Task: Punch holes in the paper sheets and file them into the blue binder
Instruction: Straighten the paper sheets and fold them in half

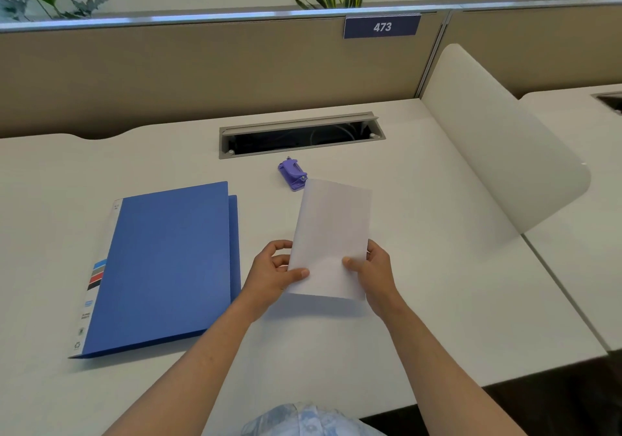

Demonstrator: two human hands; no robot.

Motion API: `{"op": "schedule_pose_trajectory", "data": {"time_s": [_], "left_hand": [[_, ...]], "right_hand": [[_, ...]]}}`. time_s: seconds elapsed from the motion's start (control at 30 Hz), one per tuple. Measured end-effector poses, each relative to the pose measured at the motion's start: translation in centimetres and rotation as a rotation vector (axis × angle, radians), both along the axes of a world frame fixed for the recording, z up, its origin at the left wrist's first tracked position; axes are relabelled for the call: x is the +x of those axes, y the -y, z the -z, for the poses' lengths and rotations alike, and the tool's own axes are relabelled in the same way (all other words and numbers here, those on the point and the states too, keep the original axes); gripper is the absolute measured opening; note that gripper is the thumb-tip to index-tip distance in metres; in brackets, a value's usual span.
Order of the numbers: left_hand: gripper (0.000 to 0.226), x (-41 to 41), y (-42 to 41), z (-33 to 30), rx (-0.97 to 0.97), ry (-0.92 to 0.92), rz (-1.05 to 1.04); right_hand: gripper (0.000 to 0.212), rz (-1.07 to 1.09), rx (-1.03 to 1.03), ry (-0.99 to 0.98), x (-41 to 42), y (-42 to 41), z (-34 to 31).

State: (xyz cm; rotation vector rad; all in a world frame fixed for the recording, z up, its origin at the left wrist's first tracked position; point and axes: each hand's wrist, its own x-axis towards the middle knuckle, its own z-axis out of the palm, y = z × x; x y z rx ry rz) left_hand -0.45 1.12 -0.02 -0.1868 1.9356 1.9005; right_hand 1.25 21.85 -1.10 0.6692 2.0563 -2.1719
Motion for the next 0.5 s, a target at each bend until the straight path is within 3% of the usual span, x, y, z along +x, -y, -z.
{"op": "schedule_pose_trajectory", "data": {"time_s": [0.5], "left_hand": [[0.075,-0.2,0.7,-0.5,-0.186,0.051,0.295]], "right_hand": [[0.032,-0.048,0.025,0.070,0.0,-1.1,0.1]]}}
